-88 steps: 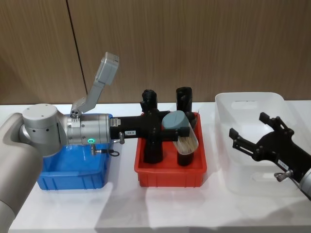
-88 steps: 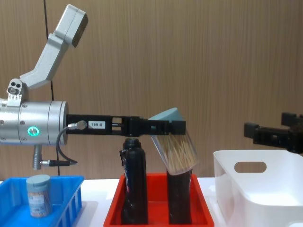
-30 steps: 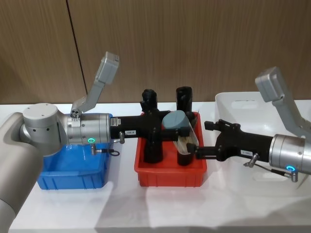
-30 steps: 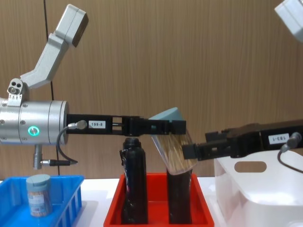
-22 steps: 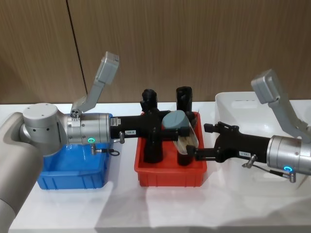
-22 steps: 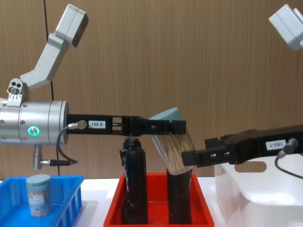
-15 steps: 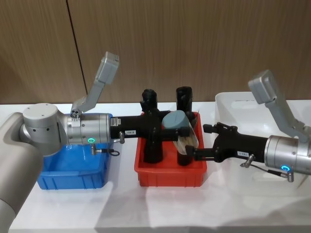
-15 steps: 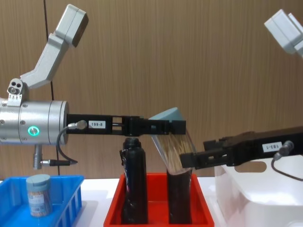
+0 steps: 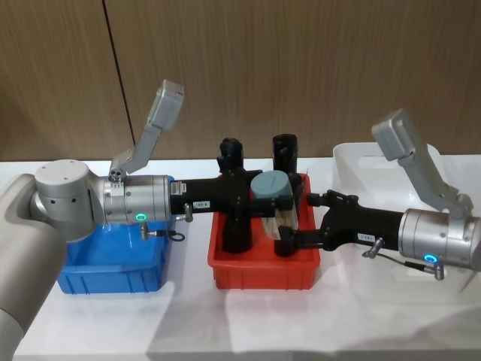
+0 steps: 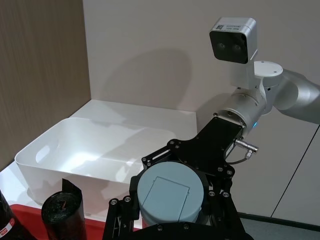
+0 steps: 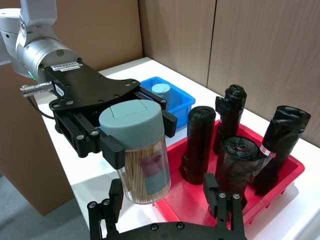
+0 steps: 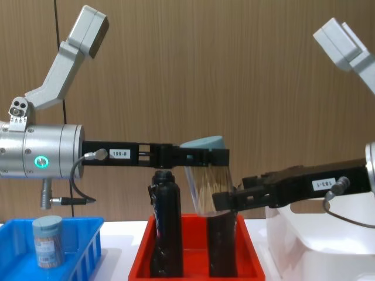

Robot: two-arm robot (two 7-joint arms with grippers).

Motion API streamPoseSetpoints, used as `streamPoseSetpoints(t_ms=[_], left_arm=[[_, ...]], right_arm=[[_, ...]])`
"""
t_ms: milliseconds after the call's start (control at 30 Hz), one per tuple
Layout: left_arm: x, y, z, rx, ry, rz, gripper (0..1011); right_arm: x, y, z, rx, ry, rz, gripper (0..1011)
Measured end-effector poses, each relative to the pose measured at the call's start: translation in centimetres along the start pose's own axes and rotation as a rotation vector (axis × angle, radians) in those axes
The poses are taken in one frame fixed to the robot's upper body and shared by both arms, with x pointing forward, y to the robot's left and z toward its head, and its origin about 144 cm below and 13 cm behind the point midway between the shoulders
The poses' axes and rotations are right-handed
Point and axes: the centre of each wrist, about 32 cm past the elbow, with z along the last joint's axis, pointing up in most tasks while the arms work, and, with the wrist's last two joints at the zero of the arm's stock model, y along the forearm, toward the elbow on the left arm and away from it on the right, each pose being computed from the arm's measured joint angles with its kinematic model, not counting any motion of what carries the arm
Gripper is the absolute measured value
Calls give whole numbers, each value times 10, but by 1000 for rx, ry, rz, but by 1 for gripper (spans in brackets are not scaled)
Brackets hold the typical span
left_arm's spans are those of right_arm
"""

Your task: Pick the cotton swabs from the blue box and place them into the white box.

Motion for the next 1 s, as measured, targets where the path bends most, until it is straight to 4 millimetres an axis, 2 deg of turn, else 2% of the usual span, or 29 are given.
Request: streamPoseSetpoints(t_ms=[1000], left_arm=[[0, 0, 0, 1, 1, -4, 665]], right_arm=[[0, 6, 8, 43, 35, 72, 1004]])
